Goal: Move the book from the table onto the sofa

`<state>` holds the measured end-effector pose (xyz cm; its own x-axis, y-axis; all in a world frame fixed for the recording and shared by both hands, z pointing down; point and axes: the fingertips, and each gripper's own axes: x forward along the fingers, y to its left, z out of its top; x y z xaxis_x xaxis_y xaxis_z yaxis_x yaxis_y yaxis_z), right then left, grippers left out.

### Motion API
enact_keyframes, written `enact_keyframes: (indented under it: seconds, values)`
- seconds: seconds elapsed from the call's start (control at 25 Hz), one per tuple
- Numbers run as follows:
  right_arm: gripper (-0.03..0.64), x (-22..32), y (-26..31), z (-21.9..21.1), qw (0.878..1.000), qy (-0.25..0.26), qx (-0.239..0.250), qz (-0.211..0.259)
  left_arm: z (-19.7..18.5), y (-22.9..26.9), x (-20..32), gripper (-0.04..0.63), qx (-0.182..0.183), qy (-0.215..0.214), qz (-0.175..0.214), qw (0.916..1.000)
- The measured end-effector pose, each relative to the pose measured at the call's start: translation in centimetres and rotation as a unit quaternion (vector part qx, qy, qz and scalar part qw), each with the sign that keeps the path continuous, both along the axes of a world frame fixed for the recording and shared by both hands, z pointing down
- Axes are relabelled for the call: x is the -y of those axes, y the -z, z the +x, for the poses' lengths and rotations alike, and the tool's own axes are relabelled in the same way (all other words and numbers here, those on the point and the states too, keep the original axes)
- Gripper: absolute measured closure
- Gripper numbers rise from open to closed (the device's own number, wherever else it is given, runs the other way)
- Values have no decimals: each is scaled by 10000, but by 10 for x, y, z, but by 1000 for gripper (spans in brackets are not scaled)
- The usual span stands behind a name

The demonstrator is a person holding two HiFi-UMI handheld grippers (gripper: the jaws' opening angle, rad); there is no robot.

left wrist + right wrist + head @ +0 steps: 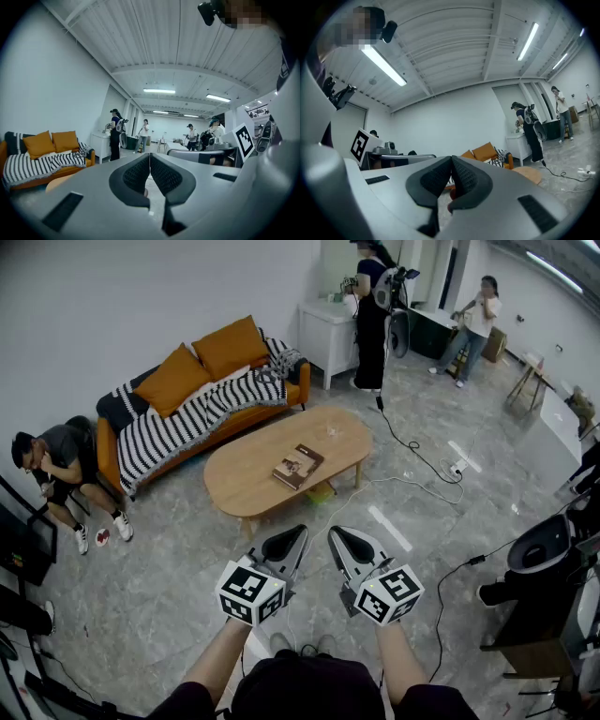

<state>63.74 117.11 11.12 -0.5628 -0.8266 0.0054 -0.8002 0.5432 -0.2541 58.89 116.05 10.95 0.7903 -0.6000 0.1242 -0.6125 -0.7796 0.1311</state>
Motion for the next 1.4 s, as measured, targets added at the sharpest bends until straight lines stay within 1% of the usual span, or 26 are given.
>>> enact_keyframes:
  seconds: [0.24,0.4,0.72,1.08,1.4]
  values:
    - [594,-6,-11,1,10000,23,21,-22,-1,-9,-6,578,8,40,-5,10000]
    - [594,-7,-9,-2,10000,48,28,-48,-5,-8,-7,578,13,80,-36,10000]
    - [594,-2,-19,-15,9995,59,240,-203,-21,-16,-2,578,37,79,-99,9999]
    - [594,3,-32,-40,9987,-175,267,-405,-50,-26,6,578,57,-98,-279,9995]
    - [594,5,-42,-47,9971,-418,319,-555,-64,-37,13,578,65,-216,-447,9987]
